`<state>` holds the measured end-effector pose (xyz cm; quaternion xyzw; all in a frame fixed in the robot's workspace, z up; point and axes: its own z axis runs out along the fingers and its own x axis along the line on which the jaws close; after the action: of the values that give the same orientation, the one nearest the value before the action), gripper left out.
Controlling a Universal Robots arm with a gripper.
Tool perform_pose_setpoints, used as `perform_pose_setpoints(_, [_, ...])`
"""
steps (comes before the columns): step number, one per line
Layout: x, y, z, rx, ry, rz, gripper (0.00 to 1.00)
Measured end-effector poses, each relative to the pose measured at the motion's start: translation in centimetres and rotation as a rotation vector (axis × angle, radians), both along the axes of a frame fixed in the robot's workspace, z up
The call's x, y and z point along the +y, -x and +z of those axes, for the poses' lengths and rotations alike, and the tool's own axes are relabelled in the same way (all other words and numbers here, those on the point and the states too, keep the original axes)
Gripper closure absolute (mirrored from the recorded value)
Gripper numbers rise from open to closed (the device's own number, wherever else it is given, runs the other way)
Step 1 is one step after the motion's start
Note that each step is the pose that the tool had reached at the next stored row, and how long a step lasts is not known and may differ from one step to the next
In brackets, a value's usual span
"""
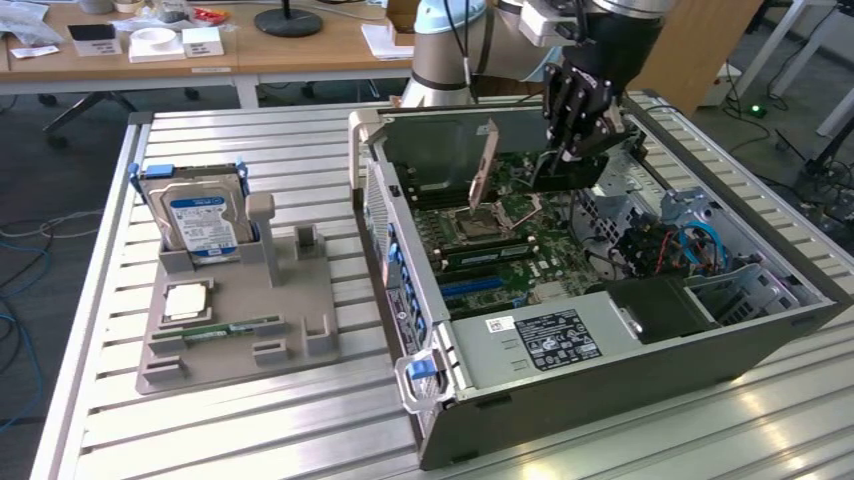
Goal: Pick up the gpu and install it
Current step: 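Insert the gpu into the slot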
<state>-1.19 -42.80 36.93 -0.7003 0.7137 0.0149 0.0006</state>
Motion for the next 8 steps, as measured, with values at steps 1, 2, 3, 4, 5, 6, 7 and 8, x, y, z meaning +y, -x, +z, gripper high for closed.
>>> perform_pose_setpoints(1, [0.0,0.0,-0.18,0.0,0.0,0.0,0.74])
perform_pose_setpoints(2, [0.0,0.1,-0.37,-0.0001,0.0,0.0,0.74])
perform_pose_setpoints(3, [0.0,0.1,-0.55,-0.0001,0.0,0.0,0.74])
perform_pose_setpoints(4, [0.0,0.2,-0.73,-0.0001,0.0,0.0,0.74])
perform_pose_setpoints(5, [0.0,0.3,-0.92,-0.0001,-0.0001,0.0,0.74])
perform_pose_setpoints(6, [0.0,0.3,-1.09,0.0,0.0,0.0,0.74])
perform_pose_setpoints(7, [0.0,0.4,-1.27,0.0,0.0,0.0,0.74])
perform_pose_setpoints(8, [0.0,0.5,-1.47,0.0,0.0,0.0,0.74])
